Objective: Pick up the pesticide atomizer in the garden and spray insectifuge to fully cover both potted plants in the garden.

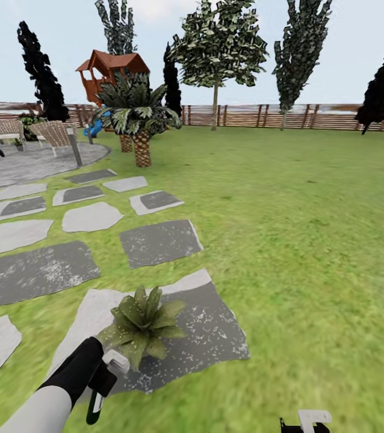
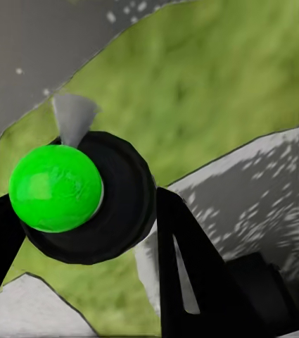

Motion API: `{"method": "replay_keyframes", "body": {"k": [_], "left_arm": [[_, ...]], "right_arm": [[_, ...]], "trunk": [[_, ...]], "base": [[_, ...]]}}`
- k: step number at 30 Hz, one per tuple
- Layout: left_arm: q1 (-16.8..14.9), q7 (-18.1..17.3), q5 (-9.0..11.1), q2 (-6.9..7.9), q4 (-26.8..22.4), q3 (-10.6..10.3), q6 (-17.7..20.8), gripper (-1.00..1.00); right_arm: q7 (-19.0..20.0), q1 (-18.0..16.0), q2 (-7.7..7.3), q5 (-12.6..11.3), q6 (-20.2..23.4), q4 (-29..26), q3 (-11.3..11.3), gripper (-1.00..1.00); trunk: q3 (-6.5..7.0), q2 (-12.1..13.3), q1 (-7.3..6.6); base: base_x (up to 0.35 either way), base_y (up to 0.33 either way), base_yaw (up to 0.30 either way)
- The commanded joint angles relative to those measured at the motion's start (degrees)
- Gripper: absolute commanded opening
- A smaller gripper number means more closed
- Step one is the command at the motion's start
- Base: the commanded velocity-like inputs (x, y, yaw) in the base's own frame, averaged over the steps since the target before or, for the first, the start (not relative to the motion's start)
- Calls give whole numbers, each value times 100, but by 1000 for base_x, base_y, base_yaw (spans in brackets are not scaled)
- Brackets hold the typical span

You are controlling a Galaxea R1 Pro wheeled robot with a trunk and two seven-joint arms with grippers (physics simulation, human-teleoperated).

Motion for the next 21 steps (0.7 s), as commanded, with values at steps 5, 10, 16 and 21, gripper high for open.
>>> {"method": "replay_keyframes", "body": {"k": [5,10,16,21], "left_arm": [[-4,-53,-58,4,-10,36,13,-100],[-4,-52,-58,-2,-11,50,16,-100],[-4,-44,-58,4,-13,57,19,-100],[-4,-44,-58,6,-18,58,21,-100]], "right_arm": [[-14,-2,2,61,-14,4,-47,100],[-14,-2,2,61,-15,4,-47,100],[-14,-2,2,61,-12,4,-47,100],[-14,-2,7,61,-13,6,-47,100]], "trunk": [[-5,-2,-2],[-5,-2,-2],[-5,-2,-2],[-5,-2,-2]], "base": [[-110,-273,271],[-49,-273,239],[128,-267,26],[163,-261,160]]}}
